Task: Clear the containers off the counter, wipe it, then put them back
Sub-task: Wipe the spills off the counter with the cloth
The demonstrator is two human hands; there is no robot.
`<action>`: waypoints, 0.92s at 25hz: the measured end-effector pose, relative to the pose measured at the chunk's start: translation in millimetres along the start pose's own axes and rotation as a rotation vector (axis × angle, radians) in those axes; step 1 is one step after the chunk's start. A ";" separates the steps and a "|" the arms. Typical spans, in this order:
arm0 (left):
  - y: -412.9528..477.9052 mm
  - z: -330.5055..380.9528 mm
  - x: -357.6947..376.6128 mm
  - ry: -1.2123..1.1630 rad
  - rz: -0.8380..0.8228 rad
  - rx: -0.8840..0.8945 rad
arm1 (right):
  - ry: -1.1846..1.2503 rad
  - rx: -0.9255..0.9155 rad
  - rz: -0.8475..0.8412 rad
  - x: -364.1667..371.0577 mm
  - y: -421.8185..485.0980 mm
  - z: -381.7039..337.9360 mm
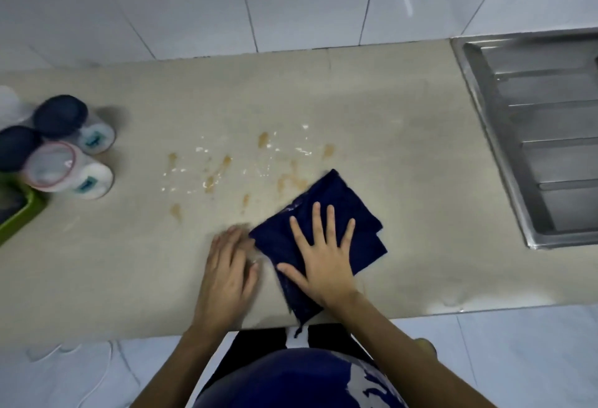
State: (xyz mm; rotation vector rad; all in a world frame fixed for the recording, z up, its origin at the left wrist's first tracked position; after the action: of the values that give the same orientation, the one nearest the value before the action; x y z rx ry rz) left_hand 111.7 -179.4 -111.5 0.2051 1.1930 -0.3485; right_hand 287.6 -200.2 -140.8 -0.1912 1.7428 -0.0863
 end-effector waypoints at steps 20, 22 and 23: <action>-29.6 -181.8 -37.8 0.072 0.040 -0.311 | -0.145 -0.294 -0.048 19.8 53.6 -155.4; -28.3 -185.5 -39.2 0.066 0.057 -0.325 | -0.159 -0.321 -0.038 18.0 65.9 -141.4; -27.4 -186.8 -39.4 0.061 0.052 -0.333 | -0.176 -0.333 -0.037 15.7 68.7 -124.4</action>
State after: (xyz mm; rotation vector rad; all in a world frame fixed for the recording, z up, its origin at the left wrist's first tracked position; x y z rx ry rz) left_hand -73.8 -135.7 -141.1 -0.0433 1.2849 -0.0953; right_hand 157.2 -141.6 -144.8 -0.4608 1.5690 0.1904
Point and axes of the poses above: each hand's wrist, its own y-axis towards the middle knuckle, its own x-axis out of the palm, z = x × y, the point moved 5 cm from there along y, towards the middle knuckle, and after that the axes turned 5 degrees about -x, right-handed, at the moved point
